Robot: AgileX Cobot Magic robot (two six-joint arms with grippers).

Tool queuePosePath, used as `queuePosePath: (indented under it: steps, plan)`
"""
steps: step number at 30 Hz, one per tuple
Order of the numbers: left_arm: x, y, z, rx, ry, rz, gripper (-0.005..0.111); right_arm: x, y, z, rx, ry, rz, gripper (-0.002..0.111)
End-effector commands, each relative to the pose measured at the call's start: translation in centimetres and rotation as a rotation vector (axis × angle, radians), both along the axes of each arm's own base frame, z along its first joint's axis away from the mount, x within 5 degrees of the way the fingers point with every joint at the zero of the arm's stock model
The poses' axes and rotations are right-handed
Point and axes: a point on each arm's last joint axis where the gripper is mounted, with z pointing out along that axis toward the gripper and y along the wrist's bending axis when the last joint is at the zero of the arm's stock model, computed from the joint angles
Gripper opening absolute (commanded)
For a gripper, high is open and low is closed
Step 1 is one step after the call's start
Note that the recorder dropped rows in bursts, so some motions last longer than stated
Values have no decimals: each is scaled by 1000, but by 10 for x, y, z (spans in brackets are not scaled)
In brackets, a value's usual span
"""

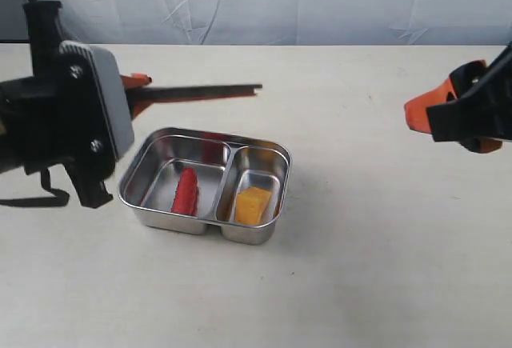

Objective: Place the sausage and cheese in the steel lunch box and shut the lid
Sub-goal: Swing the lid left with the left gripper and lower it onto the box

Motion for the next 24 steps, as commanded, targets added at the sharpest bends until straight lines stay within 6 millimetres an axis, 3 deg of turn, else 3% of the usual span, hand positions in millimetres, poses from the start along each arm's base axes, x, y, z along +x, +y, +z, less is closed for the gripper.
queuePosePath:
  steps: [1,7,12,24]
  plan:
    - [-4,-15,-13,76,-114,-106,0,-11,-9,9,12,-34,-2,49]
    - [11,-13,-24,45,-141,43,0,-19,-19,9,-33,-15,-39,49]
    - [6,-27,-27,38,-163,27,0,-19,-22,9,-45,-19,-64,49]
    - [2,-56,-74,166,-104,73,0,-19,-23,8,-46,-10,-68,49]
